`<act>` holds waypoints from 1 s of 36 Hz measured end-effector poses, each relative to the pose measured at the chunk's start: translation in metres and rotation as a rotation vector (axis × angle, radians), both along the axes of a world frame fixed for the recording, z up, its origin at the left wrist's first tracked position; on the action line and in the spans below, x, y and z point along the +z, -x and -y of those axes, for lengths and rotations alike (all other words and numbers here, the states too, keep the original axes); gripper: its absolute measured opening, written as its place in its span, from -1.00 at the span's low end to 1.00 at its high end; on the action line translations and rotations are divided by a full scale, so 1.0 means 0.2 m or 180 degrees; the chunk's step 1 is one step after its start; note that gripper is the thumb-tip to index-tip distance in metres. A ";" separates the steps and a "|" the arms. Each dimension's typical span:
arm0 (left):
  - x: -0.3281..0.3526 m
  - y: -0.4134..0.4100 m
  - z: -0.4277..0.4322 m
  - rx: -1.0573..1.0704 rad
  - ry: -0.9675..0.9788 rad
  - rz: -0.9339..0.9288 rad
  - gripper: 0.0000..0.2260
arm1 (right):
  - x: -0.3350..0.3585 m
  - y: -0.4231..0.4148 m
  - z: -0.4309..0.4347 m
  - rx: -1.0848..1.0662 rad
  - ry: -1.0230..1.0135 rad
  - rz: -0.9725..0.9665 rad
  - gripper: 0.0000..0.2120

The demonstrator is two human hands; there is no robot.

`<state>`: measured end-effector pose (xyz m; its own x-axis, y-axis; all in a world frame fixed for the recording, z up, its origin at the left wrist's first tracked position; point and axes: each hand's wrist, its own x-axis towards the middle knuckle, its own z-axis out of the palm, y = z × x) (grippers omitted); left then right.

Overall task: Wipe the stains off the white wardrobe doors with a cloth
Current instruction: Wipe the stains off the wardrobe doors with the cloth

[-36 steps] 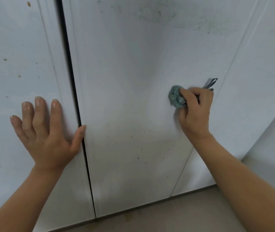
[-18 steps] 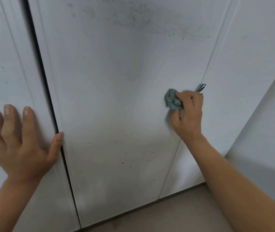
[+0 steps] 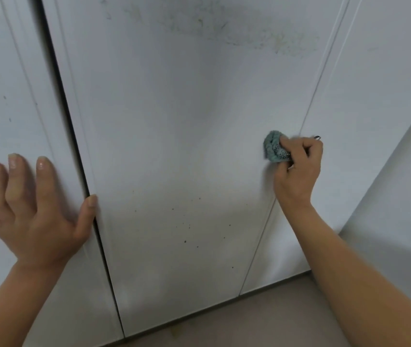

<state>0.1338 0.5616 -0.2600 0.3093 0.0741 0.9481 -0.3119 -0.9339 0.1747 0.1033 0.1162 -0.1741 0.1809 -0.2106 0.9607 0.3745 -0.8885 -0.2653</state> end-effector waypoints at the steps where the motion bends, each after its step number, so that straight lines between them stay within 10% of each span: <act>1: 0.00 0.00 0.00 0.0032 -0.0040 0.0056 -0.23 | -0.09 0.01 -0.01 0.0026 -0.0080 -0.0044 -0.63; 20: -0.30 0.23 -0.13 0.0836 -0.1091 -0.0339 -0.03 | -0.49 0.11 -0.03 -0.0375 -0.3678 -0.0711 -0.77; 36: -0.37 0.17 -0.21 0.0790 -0.1309 -0.0270 0.08 | -0.60 0.08 -0.31 0.0052 -0.0775 -0.0601 -0.54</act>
<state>0.1000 0.6042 -0.3343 0.4073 -0.2199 0.8864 -0.0716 -0.9753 -0.2091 0.0871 0.1781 -0.2942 0.3567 -0.4262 0.8313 0.3118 -0.7845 -0.5360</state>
